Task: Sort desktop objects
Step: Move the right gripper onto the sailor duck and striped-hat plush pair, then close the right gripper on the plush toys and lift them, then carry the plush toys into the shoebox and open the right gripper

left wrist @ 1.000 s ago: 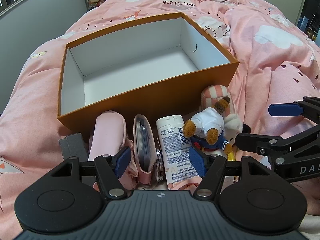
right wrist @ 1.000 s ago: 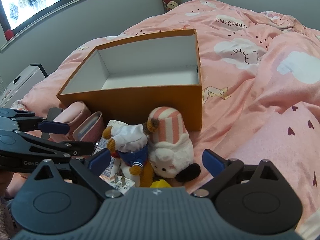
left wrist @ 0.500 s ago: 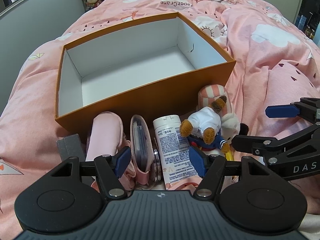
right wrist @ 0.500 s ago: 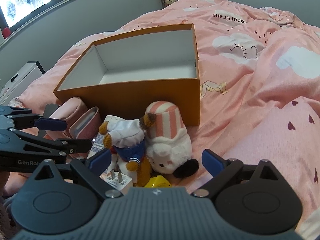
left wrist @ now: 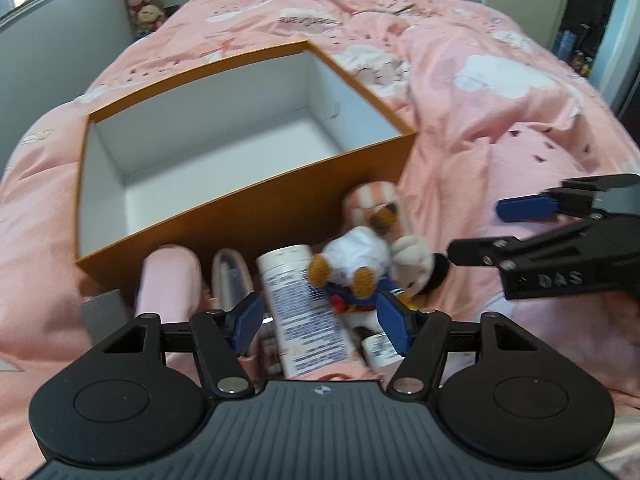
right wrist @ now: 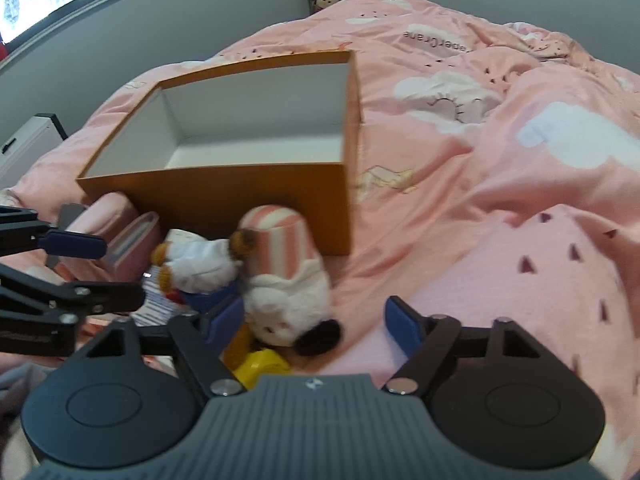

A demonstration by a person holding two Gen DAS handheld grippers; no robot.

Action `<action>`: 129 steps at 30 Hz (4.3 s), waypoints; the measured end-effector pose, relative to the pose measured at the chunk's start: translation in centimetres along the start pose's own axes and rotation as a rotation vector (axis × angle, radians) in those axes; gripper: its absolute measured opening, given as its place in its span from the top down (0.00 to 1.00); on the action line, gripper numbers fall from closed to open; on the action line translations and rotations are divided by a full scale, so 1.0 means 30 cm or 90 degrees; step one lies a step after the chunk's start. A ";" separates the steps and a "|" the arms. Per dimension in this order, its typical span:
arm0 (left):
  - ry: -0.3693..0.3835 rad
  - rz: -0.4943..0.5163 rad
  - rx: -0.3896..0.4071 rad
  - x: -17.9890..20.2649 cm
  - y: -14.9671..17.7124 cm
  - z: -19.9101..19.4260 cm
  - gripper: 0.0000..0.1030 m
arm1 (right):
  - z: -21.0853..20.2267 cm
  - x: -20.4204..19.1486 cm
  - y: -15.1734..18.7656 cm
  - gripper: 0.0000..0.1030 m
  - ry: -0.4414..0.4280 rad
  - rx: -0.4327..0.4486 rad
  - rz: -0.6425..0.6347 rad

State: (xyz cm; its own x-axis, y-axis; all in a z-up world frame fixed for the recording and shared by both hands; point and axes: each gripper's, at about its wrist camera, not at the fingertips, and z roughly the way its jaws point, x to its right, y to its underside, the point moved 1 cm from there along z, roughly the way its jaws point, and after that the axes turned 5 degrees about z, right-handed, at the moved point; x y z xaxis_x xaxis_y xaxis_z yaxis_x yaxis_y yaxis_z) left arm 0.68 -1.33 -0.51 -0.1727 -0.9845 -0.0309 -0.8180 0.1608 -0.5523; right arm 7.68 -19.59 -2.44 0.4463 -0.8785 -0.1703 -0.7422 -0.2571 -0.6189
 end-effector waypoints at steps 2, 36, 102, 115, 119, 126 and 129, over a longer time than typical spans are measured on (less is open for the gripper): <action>0.019 0.002 0.005 0.013 -0.007 0.009 0.30 | 0.004 0.018 -0.004 0.37 0.002 -0.006 -0.006; 0.101 -0.087 -0.024 -0.044 -0.047 0.156 0.60 | 0.303 -0.044 -0.063 0.33 -0.135 -0.138 -0.197; -0.008 -0.076 -0.206 -0.546 -0.309 0.447 0.58 | 0.565 -0.215 -0.415 0.42 -0.230 -0.238 -0.019; 0.016 -0.088 -0.149 -0.583 -0.299 0.331 0.37 | 0.572 -0.263 -0.423 0.43 -0.230 -0.244 -0.026; 0.022 -0.110 -0.106 -0.602 -0.295 0.242 0.37 | 0.579 -0.311 -0.419 0.43 -0.235 -0.246 -0.047; 0.019 -0.123 -0.073 -0.578 -0.298 0.177 0.38 | 0.582 -0.332 -0.416 0.42 -0.218 -0.249 -0.058; 0.018 -0.122 -0.064 -0.565 -0.288 0.159 0.38 | 0.578 -0.319 -0.415 0.38 -0.214 -0.243 -0.049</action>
State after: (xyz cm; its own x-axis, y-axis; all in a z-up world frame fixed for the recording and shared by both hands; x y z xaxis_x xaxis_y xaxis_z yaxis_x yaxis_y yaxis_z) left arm 13.30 13.63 0.81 -0.0224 -0.9956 0.0907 -0.8879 -0.0218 -0.4594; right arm 21.31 -1.01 -6.40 0.5966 -0.6892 -0.4111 -0.8023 -0.4999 -0.3262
